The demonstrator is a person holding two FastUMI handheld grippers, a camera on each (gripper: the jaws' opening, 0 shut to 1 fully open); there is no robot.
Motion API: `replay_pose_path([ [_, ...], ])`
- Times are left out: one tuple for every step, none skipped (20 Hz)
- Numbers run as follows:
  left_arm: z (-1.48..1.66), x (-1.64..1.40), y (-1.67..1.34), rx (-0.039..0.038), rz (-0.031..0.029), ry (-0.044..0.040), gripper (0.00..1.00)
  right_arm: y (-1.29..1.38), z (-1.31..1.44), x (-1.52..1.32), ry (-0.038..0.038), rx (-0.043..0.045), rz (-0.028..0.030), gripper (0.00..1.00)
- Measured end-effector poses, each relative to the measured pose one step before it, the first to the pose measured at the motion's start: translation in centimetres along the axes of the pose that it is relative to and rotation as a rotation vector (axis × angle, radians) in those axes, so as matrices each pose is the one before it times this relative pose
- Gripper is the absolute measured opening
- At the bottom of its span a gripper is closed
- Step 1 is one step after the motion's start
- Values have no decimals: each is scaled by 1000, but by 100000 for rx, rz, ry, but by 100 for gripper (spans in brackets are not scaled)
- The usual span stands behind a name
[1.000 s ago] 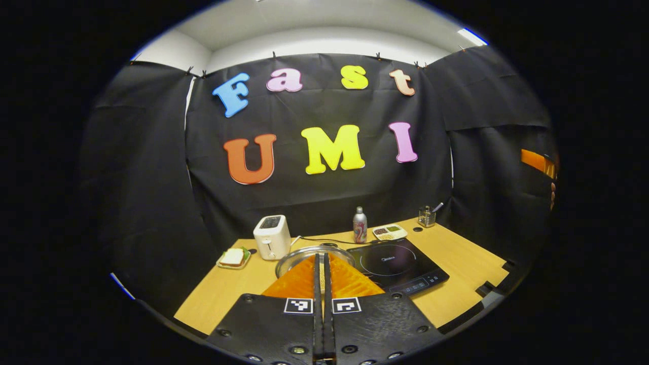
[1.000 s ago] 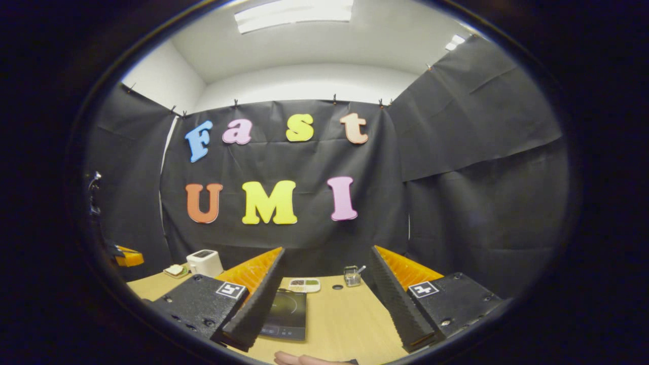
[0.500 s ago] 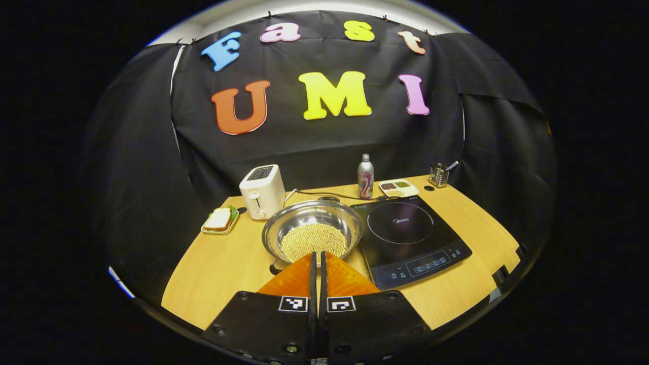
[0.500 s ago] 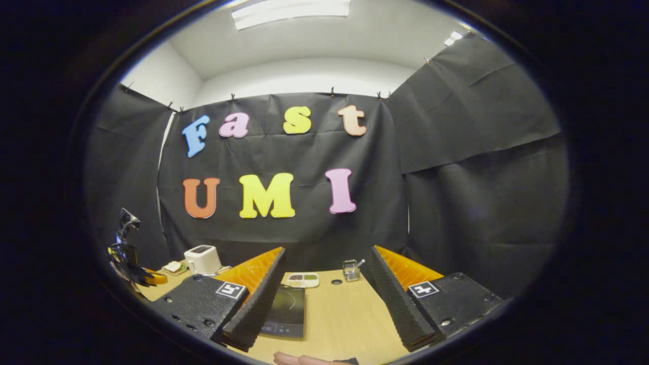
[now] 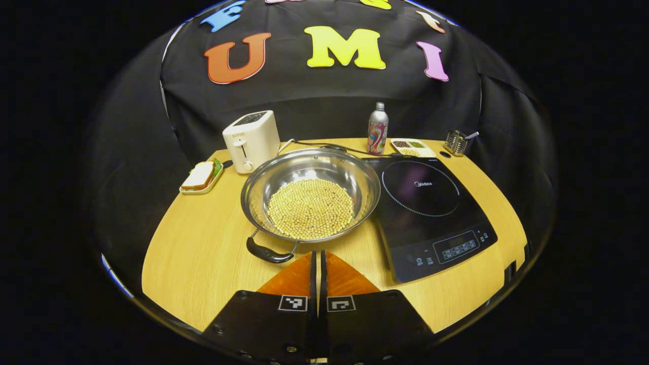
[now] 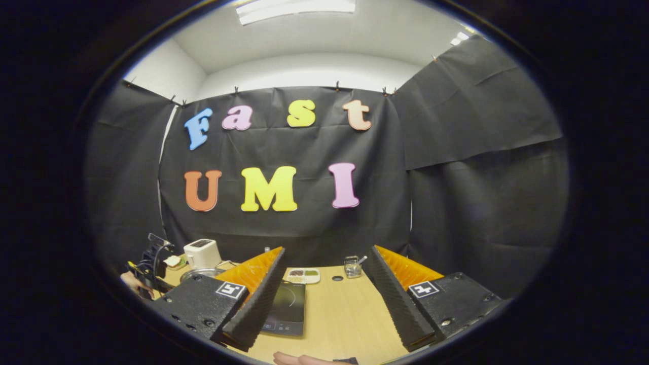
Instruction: First push the handle of the pot to place it horizontally, then grasp the pot with both hands and set it on the induction cooktop.
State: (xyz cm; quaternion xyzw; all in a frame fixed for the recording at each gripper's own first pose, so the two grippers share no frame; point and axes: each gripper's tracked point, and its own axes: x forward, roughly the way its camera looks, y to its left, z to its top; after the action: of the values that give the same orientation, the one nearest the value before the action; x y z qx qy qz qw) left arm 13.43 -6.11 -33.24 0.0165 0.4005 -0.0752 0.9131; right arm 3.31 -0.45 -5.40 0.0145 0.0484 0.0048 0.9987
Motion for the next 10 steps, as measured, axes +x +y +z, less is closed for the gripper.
replay_pose_path([
  [-557, 783, -279, -1473, -921, 2496, 0, 231, -13, -29, 28, -539, 233, 98],
  [-218, 706, -167, -826, -1055, 1960, 0, 208, 73, 26, -17, -327, 135, 100],
  [-268, 696, -59, -536, -567, 1802, 0, 84, -17, 65, 6, -294, -53, 99],
  [-115, 574, 298, -246, 551, 1461, 0, 89, -31, 60, -119, -484, -288, 99],
  [-168, 551, 359, -903, 937, 1179, 0, 11, -61, 143, -82, -469, -247, 98],
  [-26, 376, 157, -881, 341, 971, 0, 143, 0, 117, 97, -473, -151, 99],
  [-111, 372, 90, -796, -256, 975, 0, 215, -238, 74, 103, -349, 14, 99],
  [-133, 132, 162, -1237, 75, 902, 0, 174, -13, 50, -38, -185, 215, 99],
  [-74, 297, 468, -1609, 518, 491, 0, 201, -67, -97, -194, -273, 190, 99],
  [76, 255, 507, -1285, 661, -246, 0, 176, 177, 80, -476, -381, 289, 99],
])
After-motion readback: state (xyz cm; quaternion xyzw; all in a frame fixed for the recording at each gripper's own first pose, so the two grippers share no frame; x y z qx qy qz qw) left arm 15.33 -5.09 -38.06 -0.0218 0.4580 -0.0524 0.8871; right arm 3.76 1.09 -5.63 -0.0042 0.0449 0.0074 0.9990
